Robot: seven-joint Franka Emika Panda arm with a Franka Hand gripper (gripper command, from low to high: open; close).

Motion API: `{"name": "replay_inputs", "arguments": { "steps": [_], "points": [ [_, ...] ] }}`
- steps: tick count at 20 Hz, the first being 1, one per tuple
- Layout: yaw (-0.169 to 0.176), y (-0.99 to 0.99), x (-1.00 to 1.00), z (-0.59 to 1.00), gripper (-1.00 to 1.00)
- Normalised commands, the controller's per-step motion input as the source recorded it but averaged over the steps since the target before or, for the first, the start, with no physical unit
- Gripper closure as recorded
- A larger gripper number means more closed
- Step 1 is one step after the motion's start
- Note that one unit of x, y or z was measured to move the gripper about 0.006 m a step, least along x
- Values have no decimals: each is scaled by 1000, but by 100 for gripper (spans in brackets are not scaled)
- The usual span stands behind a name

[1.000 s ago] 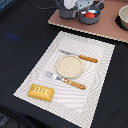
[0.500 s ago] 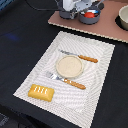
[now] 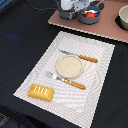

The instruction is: Interact with the objects in diverse but meaningful ways.

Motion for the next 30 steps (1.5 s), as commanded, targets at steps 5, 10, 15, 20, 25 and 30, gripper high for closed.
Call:
{"name": "replay_inputs", "arguments": {
  "steps": [5,10,15,20,25,30],
  "points": [
    [-7,-166,-67,-239,-100],
    [-26,-181,14,-178,-100],
    [-35,-97,53,-146,-100],
    [-13,-1,-92,-245,-100],
    [-1,6,-182,-287,-100],
    [0,17,-206,-299,-100]
  ]
}}
